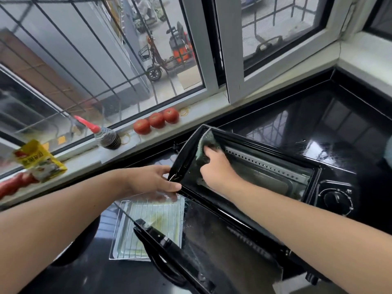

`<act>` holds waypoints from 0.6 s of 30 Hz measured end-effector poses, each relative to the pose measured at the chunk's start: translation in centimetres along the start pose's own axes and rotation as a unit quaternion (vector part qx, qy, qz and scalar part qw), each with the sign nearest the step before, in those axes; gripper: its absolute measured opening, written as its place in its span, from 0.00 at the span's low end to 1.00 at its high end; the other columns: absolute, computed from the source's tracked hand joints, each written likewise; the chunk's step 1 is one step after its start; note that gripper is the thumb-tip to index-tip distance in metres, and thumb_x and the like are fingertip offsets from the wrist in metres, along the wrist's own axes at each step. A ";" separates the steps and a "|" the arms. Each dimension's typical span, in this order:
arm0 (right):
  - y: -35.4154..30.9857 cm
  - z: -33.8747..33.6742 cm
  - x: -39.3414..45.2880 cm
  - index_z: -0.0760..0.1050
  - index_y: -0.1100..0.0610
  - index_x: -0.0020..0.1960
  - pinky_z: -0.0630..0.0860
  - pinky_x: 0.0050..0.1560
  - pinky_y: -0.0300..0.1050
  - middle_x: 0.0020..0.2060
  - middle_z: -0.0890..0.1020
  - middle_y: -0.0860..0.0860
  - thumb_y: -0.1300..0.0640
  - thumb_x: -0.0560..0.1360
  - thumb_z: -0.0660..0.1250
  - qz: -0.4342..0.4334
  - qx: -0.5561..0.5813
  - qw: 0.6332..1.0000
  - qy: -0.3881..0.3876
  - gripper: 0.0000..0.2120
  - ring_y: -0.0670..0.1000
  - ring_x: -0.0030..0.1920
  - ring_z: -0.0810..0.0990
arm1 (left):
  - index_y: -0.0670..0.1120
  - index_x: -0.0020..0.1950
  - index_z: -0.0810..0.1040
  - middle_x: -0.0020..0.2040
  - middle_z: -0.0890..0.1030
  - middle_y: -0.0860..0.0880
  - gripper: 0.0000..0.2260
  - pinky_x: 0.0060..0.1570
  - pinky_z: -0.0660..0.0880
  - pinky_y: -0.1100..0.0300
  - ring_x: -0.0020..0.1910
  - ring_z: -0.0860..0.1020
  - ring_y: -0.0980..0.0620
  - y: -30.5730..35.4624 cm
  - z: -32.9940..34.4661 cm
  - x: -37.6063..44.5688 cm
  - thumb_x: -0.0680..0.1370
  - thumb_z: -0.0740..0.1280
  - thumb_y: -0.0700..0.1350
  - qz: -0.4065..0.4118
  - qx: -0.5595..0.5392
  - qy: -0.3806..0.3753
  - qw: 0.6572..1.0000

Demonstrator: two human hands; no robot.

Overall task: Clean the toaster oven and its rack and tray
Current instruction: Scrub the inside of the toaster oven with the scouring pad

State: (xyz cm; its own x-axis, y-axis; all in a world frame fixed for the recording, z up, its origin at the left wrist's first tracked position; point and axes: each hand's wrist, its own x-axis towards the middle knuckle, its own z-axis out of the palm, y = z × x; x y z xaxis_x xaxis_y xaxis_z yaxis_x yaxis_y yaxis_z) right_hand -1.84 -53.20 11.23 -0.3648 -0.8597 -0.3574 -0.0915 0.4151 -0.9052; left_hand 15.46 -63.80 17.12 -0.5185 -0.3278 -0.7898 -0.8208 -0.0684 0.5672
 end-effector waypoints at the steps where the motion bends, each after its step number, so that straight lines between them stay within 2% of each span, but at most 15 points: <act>1: -0.1 -0.5 0.4 0.59 0.49 0.79 0.58 0.76 0.48 0.77 0.60 0.50 0.65 0.75 0.59 0.023 -0.007 1.000 -0.013 0.34 0.54 0.75 0.61 | 0.49 0.71 0.75 0.62 0.84 0.43 0.25 0.71 0.71 0.41 0.60 0.82 0.46 0.0 0.0 -0.1 0.76 0.76 0.48 0.003 -0.010 -0.007 1.000; 3: -0.4 -1.4 1.0 0.55 0.46 0.80 0.60 0.75 0.51 0.77 0.61 0.53 0.64 0.76 0.59 0.067 0.011 0.997 -0.041 0.35 0.57 0.74 0.63 | 0.47 0.73 0.73 0.65 0.83 0.42 0.22 0.75 0.67 0.38 0.66 0.80 0.41 -0.2 0.1 -0.1 0.79 0.72 0.45 0.014 -0.045 -0.024 0.999; 5: -0.4 -1.3 1.1 0.55 0.47 0.80 0.60 0.75 0.51 0.77 0.62 0.53 0.64 0.77 0.59 0.076 0.027 0.996 -0.045 0.34 0.57 0.74 0.63 | 0.45 0.73 0.72 0.65 0.83 0.43 0.20 0.74 0.66 0.37 0.66 0.80 0.40 -0.3 0.5 -0.3 0.81 0.68 0.47 0.027 -0.066 -0.025 0.997; 7: -0.3 -0.6 0.8 0.56 0.48 0.80 0.60 0.74 0.48 0.77 0.62 0.51 0.64 0.77 0.59 0.064 0.029 0.997 -0.036 0.34 0.55 0.74 0.62 | 0.47 0.69 0.76 0.61 0.85 0.45 0.21 0.71 0.71 0.39 0.62 0.82 0.43 -0.1 0.9 -0.4 0.81 0.64 0.59 0.026 -0.033 -0.002 0.999; 9: -0.2 -0.1 0.5 0.56 0.46 0.80 0.62 0.71 0.45 0.76 0.63 0.49 0.64 0.76 0.59 0.054 0.040 0.997 -0.026 0.35 0.54 0.73 0.64 | 0.52 0.63 0.82 0.58 0.86 0.45 0.31 0.69 0.73 0.38 0.58 0.83 0.45 -0.6 0.6 -0.1 0.76 0.60 0.74 0.023 0.007 0.022 0.999; 11: -0.2 0.0 0.5 0.56 0.46 0.79 0.63 0.69 0.45 0.76 0.63 0.49 0.64 0.76 0.59 0.053 0.051 0.997 -0.021 0.35 0.53 0.71 0.66 | 0.53 0.59 0.84 0.56 0.86 0.45 0.34 0.69 0.72 0.39 0.56 0.82 0.47 -1.3 0.1 0.7 0.74 0.57 0.78 0.027 0.021 0.035 0.999; 12: -0.2 -0.1 0.4 0.56 0.45 0.79 0.66 0.66 0.44 0.75 0.64 0.49 0.65 0.76 0.58 0.056 0.060 0.996 -0.022 0.34 0.52 0.67 0.68 | 0.52 0.60 0.84 0.55 0.86 0.46 0.32 0.68 0.73 0.43 0.55 0.82 0.48 -1.0 0.4 0.6 0.77 0.56 0.75 0.026 0.020 0.040 0.999; 14: -0.3 -0.2 0.4 0.56 0.44 0.79 0.68 0.57 0.41 0.73 0.66 0.48 0.65 0.76 0.57 0.062 0.081 0.994 -0.023 0.35 0.48 0.59 0.71 | 0.49 0.62 0.80 0.55 0.86 0.48 0.22 0.62 0.77 0.56 0.54 0.84 0.54 -0.4 1.0 0.6 0.84 0.54 0.61 0.031 -0.003 0.049 0.998; 15: -0.3 -0.3 0.3 0.57 0.44 0.79 0.68 0.59 0.42 0.73 0.67 0.48 0.65 0.76 0.57 0.062 0.086 0.994 -0.019 0.34 0.49 0.60 0.71 | 0.49 0.62 0.79 0.55 0.85 0.50 0.18 0.58 0.78 0.63 0.53 0.85 0.58 -0.3 1.1 0.8 0.86 0.52 0.55 0.031 -0.015 0.048 0.998; 16: -0.4 -0.3 0.1 0.58 0.44 0.78 0.67 0.63 0.44 0.73 0.67 0.49 0.65 0.76 0.57 0.057 0.083 0.995 -0.014 0.34 0.51 0.64 0.70 | 0.48 0.64 0.78 0.55 0.86 0.49 0.17 0.58 0.78 0.64 0.55 0.84 0.58 -0.3 1.2 0.9 0.87 0.52 0.52 0.032 -0.033 0.047 0.998; 18: -0.4 -0.2 -0.5 0.62 0.47 0.77 0.65 0.68 0.43 0.73 0.69 0.48 0.66 0.76 0.57 0.036 0.057 0.998 -0.003 0.32 0.52 0.70 0.67 | 0.44 0.69 0.75 0.60 0.85 0.43 0.19 0.68 0.76 0.51 0.62 0.82 0.45 -0.5 1.2 0.8 0.87 0.53 0.52 0.033 -0.082 0.029 0.996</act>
State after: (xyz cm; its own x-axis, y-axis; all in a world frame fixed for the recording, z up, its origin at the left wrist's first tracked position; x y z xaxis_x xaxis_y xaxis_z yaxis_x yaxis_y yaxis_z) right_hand -1.79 -52.93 11.84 -0.3608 -0.8308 -0.4238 0.0414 0.4397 -0.8972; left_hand 15.17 -62.87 15.95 -0.5516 -0.3895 -0.7376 -0.7331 -0.1954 0.6515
